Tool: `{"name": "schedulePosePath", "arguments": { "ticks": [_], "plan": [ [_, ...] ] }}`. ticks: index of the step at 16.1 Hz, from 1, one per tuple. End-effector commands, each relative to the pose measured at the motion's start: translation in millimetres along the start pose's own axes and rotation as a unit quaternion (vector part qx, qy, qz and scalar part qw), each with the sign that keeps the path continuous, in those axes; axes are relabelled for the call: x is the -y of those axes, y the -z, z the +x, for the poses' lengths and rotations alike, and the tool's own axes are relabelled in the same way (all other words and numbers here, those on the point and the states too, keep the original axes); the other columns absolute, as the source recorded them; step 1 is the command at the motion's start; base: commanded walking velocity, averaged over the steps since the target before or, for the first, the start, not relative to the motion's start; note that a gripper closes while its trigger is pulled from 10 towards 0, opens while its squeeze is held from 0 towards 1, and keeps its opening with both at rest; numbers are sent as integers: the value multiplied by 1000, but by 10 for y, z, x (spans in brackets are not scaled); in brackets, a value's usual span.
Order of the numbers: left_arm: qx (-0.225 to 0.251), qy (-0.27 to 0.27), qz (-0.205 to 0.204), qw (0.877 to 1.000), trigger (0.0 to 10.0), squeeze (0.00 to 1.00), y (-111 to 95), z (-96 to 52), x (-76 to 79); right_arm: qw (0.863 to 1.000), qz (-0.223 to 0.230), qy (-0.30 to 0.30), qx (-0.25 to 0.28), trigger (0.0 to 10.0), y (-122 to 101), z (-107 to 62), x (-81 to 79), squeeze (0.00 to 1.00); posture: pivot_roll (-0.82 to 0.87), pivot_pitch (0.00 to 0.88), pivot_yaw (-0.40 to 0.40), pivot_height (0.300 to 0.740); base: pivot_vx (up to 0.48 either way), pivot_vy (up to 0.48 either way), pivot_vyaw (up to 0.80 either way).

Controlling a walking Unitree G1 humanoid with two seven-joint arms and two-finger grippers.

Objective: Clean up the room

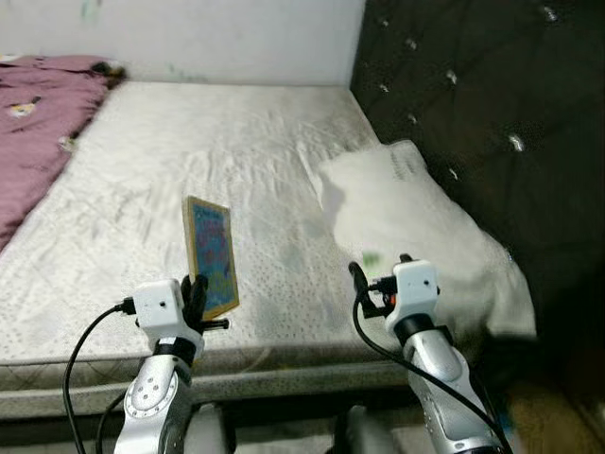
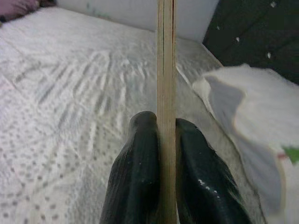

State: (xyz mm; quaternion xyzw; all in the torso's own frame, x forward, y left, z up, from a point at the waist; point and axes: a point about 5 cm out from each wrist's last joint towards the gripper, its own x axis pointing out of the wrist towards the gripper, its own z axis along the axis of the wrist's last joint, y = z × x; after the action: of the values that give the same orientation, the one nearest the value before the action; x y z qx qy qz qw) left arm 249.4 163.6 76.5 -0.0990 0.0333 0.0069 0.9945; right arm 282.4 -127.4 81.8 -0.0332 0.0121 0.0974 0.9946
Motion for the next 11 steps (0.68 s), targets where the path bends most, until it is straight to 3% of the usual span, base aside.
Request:
{"name": "schedulePosePath", "arguments": {
  "ticks": [1, 11],
  "plan": [
    [23, 14, 4, 1000, 10000, 0, -84, 30, 64, 1000, 1, 0, -4, 10000, 20, -13, 22, 0, 21, 44, -38, 626, 0, 0, 0],
    [41, 34, -6, 999, 10000, 0, -134, 27, 150, 1000, 1, -13, -11, 10000, 41, -4, -3, 0, 18, 54, -43, 626, 25, 0, 0]
  ]
}}
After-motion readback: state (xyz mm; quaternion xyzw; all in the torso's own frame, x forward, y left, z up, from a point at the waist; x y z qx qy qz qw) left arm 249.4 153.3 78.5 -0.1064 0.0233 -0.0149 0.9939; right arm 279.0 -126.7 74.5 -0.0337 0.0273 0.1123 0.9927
